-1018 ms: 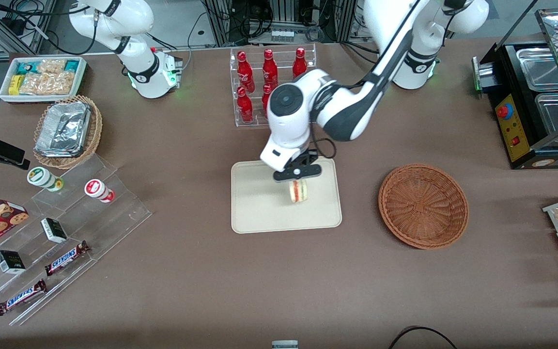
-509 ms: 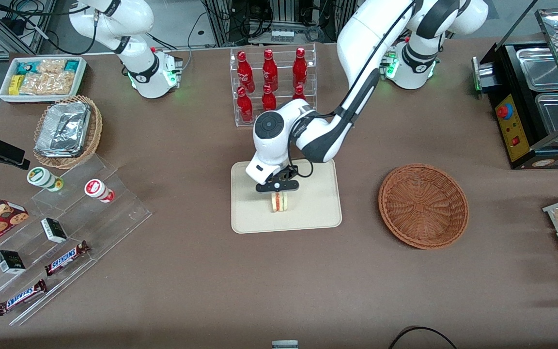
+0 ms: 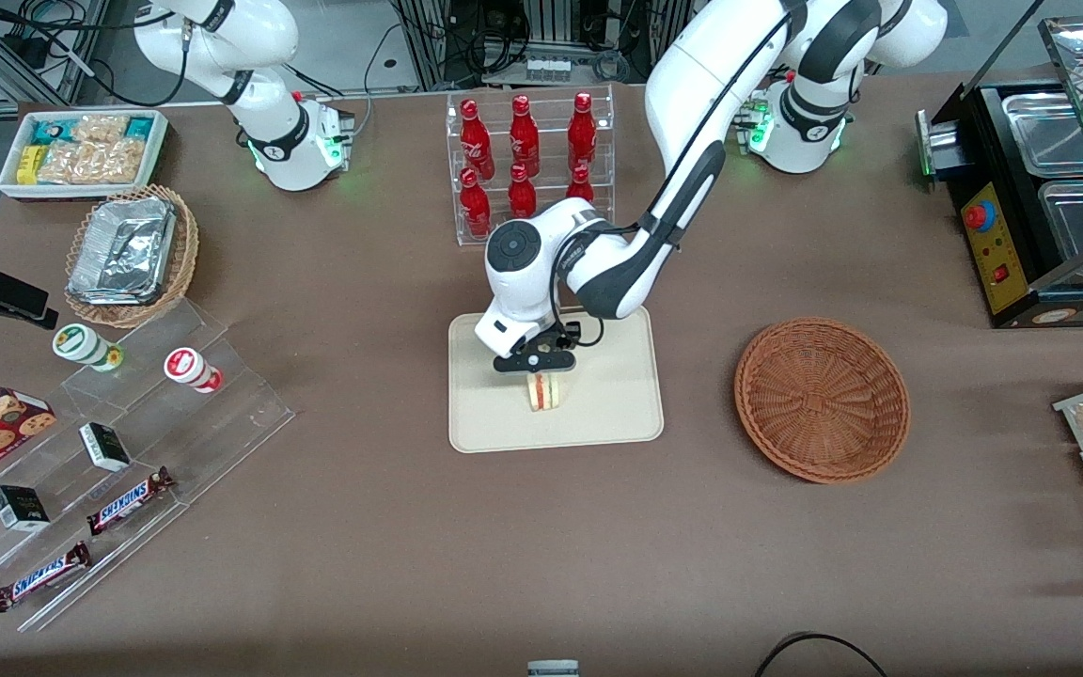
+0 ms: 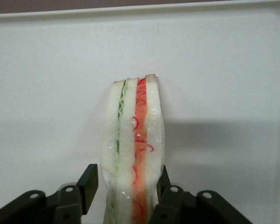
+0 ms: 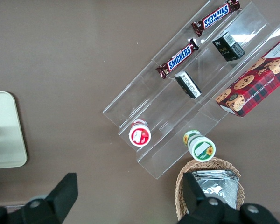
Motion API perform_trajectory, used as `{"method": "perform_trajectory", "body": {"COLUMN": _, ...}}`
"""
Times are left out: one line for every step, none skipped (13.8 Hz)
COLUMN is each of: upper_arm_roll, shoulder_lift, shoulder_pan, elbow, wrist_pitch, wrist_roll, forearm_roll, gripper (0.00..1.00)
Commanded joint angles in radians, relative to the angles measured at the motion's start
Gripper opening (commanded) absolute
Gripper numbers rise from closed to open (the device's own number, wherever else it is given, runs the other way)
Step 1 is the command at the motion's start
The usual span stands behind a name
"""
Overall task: Place sandwich from basket to tray
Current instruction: 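Lower the sandwich onto the tray and open the left gripper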
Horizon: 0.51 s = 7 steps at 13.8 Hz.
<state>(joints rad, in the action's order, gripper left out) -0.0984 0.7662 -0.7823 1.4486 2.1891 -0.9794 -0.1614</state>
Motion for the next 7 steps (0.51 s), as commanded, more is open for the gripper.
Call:
{"method": "perform_trajectory", "body": {"upper_arm_roll": 0.016, "shoulder_lift": -0.037, "shoulder_pan": -0.018, "elbow": -0.022, "wrist_pitch": -0.034, "wrist_roll": -0.015, "forearm_roll": -0.015, "gripper": 1.00}}
{"method": "perform_trajectory", "body": {"upper_arm_roll": 0.016, "shoulder_lift": -0.065, "shoulder_pan": -0.018, "elbow": -0.028, "wrist_pitch": -0.078, "wrist_roll": -0.016, "forearm_roll": -0.012, "gripper": 1.00}}
{"method": "perform_trajectory", "body": {"upper_arm_roll": 0.016, "shoulder_lift": -0.106, "shoulder_pan": -0.015, "elbow": -0.030, "wrist_pitch": -0.124, "wrist_roll": -0.019, "forearm_roll": -0.010, "gripper": 1.00}}
{"method": "perform_trajectory", "body": {"upper_arm_roll": 0.017, "shoulder_lift": -0.154, "shoulder_pan": -0.011, "elbow": -0.028, "wrist_pitch": -0.164, "wrist_roll": -0.019, "forearm_roll": -0.009, "gripper": 1.00}}
{"method": "perform_trajectory", "body": {"upper_arm_roll": 0.019, "shoulder_lift": -0.200, "shoulder_pan": -0.006, "elbow": -0.028, "wrist_pitch": -0.204, "wrist_roll": -0.018, "forearm_roll": -0.007, "gripper": 1.00}}
{"method": "perform_trajectory", "body": {"upper_arm_roll": 0.022, "shoulder_lift": -0.243, "shoulder_pan": 0.011, "elbow": -0.028, "wrist_pitch": -0.239, "wrist_roll": -0.022, "forearm_roll": -0.006, "gripper": 1.00}}
{"method": "perform_trajectory", "body": {"upper_arm_roll": 0.023, "shoulder_lift": -0.283, "shoulder_pan": 0.030, "elbow": -0.030, "wrist_pitch": -0.267, "wrist_roll": -0.050, "forearm_roll": 0.006, "gripper": 1.00}}
